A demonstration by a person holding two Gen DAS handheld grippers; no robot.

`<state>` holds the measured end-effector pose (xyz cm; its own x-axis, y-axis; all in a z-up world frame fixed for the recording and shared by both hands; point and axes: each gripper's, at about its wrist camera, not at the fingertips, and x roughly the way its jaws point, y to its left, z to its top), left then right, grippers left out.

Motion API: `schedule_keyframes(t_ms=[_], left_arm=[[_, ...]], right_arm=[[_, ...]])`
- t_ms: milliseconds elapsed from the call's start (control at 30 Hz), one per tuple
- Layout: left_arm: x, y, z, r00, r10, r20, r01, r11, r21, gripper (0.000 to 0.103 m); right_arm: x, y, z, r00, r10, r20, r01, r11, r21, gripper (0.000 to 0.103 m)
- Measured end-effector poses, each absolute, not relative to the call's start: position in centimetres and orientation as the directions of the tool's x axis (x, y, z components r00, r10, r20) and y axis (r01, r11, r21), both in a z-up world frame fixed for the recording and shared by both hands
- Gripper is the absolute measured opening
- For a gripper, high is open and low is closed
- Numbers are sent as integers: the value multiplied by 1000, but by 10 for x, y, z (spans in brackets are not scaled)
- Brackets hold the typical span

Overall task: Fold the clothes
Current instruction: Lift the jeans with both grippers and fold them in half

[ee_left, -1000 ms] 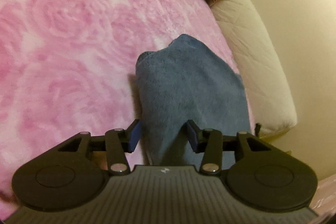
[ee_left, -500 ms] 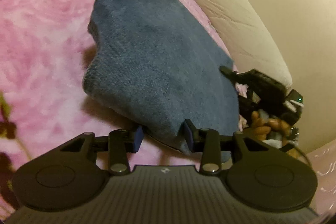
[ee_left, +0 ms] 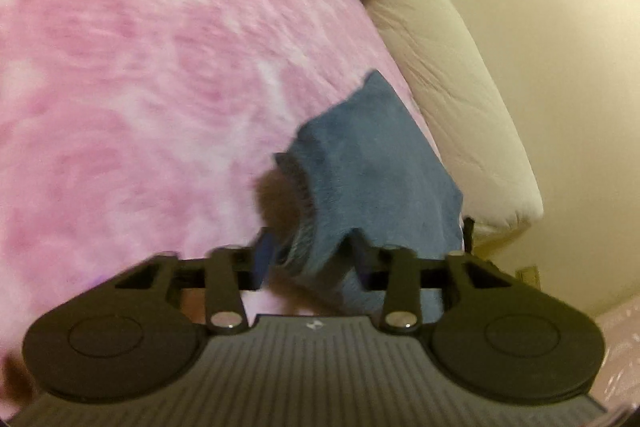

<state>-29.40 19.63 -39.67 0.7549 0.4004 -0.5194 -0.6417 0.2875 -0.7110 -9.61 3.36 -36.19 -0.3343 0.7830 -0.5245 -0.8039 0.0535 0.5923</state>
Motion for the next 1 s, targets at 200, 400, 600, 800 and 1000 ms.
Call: schedule_keyframes(t_ms=[200, 400, 600, 800, 1000], left_arm=[[-293, 214, -410, 786, 328, -523, -616, 360, -700, 13], [-311, 231, -383, 760, 325, -563, -649, 425, -631, 24], [-297, 297, -347, 783, 324, -530, -621, 441, -648, 30], [-245, 358, -367, 813, 212, -542, -579, 379, -721, 30], [-243, 378, -385, 866, 182, -465, -499, 284, -819, 30]], right_arm=[[-87, 31, -376, -321, 786, -528, -771, 107, 628, 14], [-70, 44, -364, -376, 715, -589, -762, 122, 636, 35], [-36, 96, -332, -349, 782, -516, -767, 78, 637, 44], [-15, 161, -325, -409, 781, -473, -729, 33, 684, 44], [3, 188, -335, -496, 752, -433, -645, 14, 764, 22]])
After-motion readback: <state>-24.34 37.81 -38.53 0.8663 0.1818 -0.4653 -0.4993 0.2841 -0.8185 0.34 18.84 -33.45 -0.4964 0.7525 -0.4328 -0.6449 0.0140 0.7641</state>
